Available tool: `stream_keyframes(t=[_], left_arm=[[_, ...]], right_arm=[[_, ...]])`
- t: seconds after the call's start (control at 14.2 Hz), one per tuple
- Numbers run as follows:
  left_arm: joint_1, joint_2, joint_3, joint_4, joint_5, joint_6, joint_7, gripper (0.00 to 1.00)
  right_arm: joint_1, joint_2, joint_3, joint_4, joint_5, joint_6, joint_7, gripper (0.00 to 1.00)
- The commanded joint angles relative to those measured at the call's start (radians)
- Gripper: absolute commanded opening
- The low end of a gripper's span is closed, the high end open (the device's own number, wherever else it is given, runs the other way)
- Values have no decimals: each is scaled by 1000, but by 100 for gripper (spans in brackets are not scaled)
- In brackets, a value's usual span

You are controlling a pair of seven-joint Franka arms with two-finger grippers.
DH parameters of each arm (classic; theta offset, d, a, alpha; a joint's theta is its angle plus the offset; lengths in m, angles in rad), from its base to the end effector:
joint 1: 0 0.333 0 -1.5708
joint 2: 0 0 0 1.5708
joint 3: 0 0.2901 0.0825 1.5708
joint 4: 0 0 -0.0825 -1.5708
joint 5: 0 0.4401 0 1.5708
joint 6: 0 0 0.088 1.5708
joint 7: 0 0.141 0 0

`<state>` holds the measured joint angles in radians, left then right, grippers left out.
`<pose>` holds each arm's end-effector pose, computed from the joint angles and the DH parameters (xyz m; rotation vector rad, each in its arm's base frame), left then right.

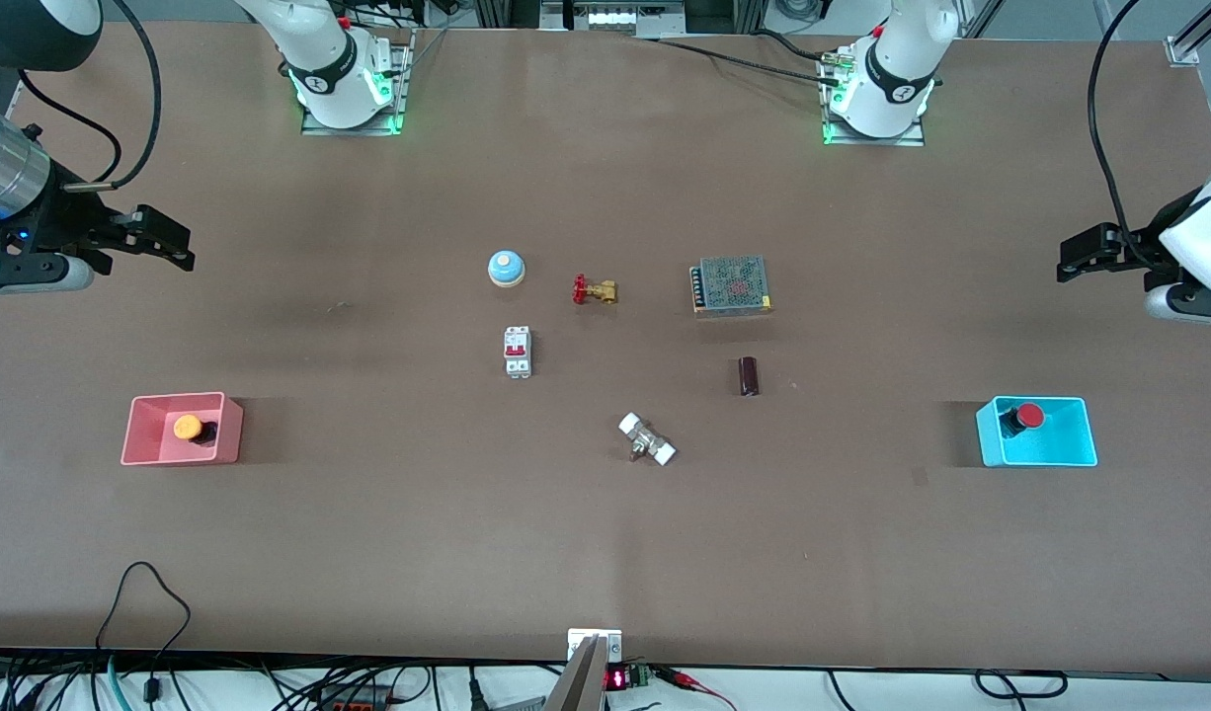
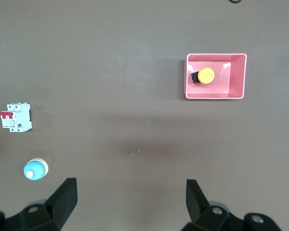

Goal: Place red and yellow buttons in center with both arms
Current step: 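Move the right gripper toward the pink box with the yellow button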

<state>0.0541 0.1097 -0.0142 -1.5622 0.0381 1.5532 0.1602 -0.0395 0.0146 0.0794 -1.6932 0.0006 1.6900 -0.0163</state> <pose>0.6299 0.0309 0.4997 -3.1056 0.1895 0.1896 0.6190 0.0246 0.5010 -3.1387 -0.0881 0.0279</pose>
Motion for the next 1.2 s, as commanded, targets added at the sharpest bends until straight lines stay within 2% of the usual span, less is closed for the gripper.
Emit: stream_keyframes(t=[0.0, 0.71, 0.99, 1.13], left_arm=[[-2, 18, -4, 31, 19, -24, 2, 100], [-3, 22, -6, 30, 17, -27, 2, 100], [-8, 42, -6, 31, 19, -32, 2, 100], [-8, 42, -7, 31, 19, -32, 2, 100]], right_arm=[[-6, 5, 6, 18, -8, -9, -16, 100], [-26, 33, 6, 6, -4, 2, -16, 100], [-60, 106, 6, 7, -8, 17, -16, 100], [-69, 146, 6, 7, -23, 71, -16, 100]])
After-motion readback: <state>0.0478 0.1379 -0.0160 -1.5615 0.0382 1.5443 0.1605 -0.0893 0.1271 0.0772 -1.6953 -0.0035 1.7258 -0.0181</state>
